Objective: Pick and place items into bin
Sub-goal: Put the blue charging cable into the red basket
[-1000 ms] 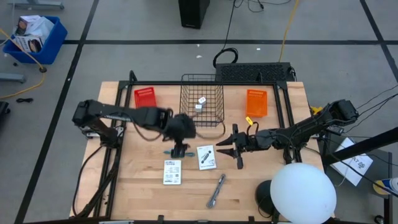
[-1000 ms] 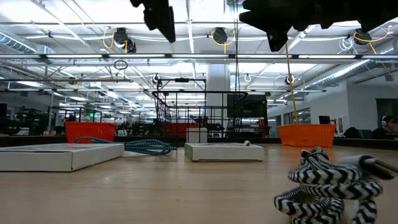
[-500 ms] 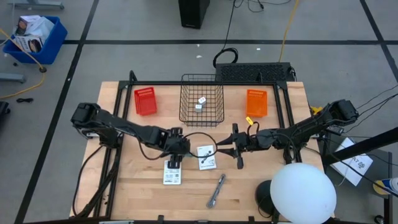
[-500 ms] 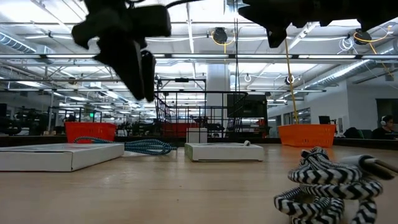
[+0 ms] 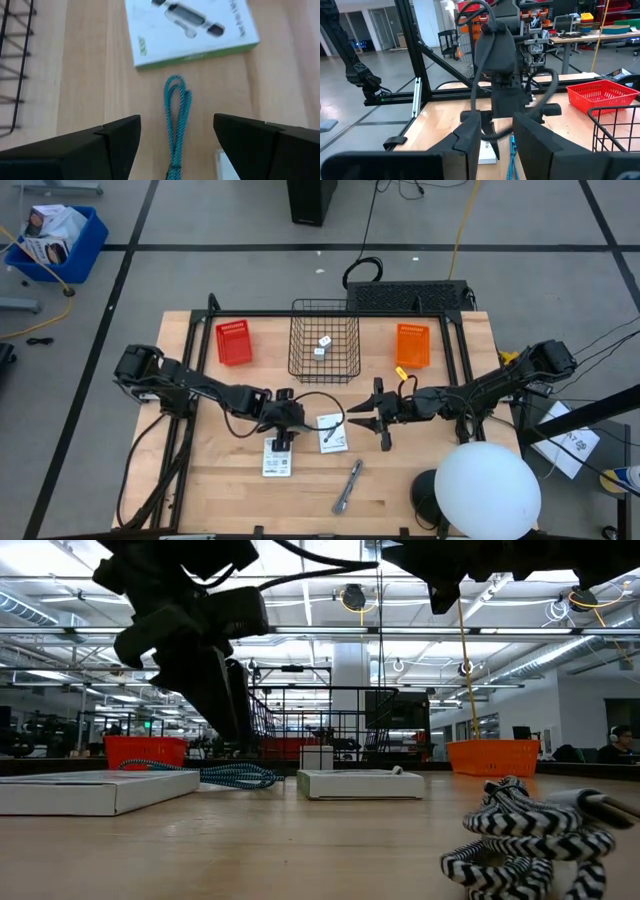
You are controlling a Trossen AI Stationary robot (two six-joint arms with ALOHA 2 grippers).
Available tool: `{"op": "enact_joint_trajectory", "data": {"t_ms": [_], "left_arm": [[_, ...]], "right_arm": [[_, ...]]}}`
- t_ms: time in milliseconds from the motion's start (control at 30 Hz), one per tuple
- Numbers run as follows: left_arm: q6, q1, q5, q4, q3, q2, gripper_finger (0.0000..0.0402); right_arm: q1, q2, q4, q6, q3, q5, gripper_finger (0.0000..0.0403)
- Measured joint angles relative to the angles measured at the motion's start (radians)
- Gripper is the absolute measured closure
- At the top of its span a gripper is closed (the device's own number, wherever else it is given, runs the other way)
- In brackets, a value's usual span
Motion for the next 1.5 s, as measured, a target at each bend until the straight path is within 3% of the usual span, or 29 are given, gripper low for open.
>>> {"op": "enact_joint_trajectory", "data": {"t_ms": [367,800,967,1233,1500], "left_arm": [[-0.005,0.025,0.008,0.022,-0.030,0.003,0.0147],[-0.021,0.022,-0.012,0.050,-0.029,0.101,0.0152],[-0.024,0.025,-0.008,0.046,-0.029,0.101,0.0212],[-0.075,0.025,-0.009,0.016,-0.017,0.101,0.0381],[-0.137,0.019,-0.013,-0.170,0.081,0.102,0.0372]], "right_arm": [[0.000,0.000,0.000,0.000,0.000,0.000,0.0298],[0.000,0.000,-0.003,0.000,0.000,0.001,0.0298],[0.000,0.000,-0.003,0.000,0.000,0.002,0.0298],[0.000,0.000,-0.007,0.000,0.000,0.003,0.0298],[0.000,0.000,-0.008,0.010,0.000,0.003,0.0298]]}}
